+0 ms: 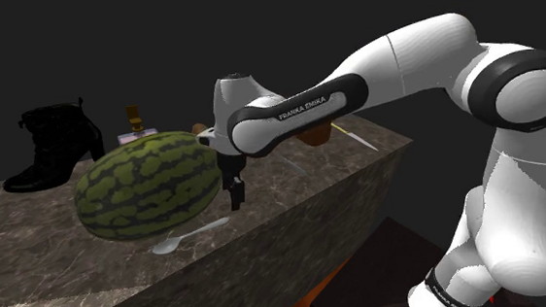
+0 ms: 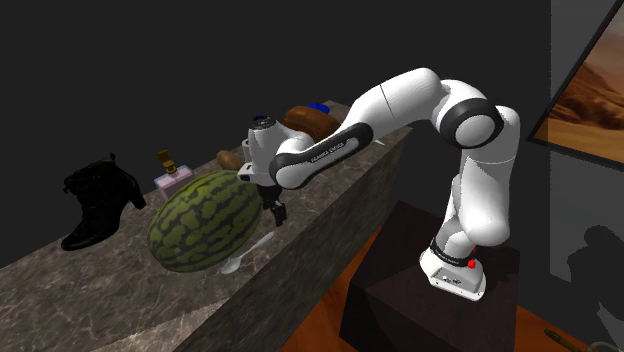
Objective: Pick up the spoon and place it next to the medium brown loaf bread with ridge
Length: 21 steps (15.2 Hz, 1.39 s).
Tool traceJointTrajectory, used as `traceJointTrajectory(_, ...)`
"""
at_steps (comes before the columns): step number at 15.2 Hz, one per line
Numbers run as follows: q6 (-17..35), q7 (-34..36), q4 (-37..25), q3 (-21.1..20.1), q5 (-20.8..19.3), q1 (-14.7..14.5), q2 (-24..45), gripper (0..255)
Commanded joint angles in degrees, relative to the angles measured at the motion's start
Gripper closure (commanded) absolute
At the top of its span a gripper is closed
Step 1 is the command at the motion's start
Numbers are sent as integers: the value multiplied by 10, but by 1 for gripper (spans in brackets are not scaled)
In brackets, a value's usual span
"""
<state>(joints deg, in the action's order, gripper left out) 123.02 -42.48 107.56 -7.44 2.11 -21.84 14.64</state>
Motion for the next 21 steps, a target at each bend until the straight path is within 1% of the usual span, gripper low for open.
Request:
traceJointTrajectory(1, 12, -5, 4, -9, 1, -9, 17, 0)
traceJointTrajectory(7, 49, -3, 20, -7, -1, -14, 38, 0)
traceJointTrajectory(14, 49, -4, 20, -4, 0, -16, 38, 0)
traceJointTrajectory(15, 45, 3, 8, -5, -3, -20, 47, 255)
traceJointTrajectory(16, 54, -9, 20, -3, 0, -13, 44, 255)
traceJointTrajectory(17, 50, -2, 19, -4, -1, -17, 40, 255)
traceJointTrajectory(19, 65, -8, 47, -4, 3, -13, 27, 255)
traceJointTrajectory(20, 49, 2, 41, -7, 1, -19, 17, 255)
traceJointTrajectory(21, 58, 1, 57, -7, 2, -18, 10, 255)
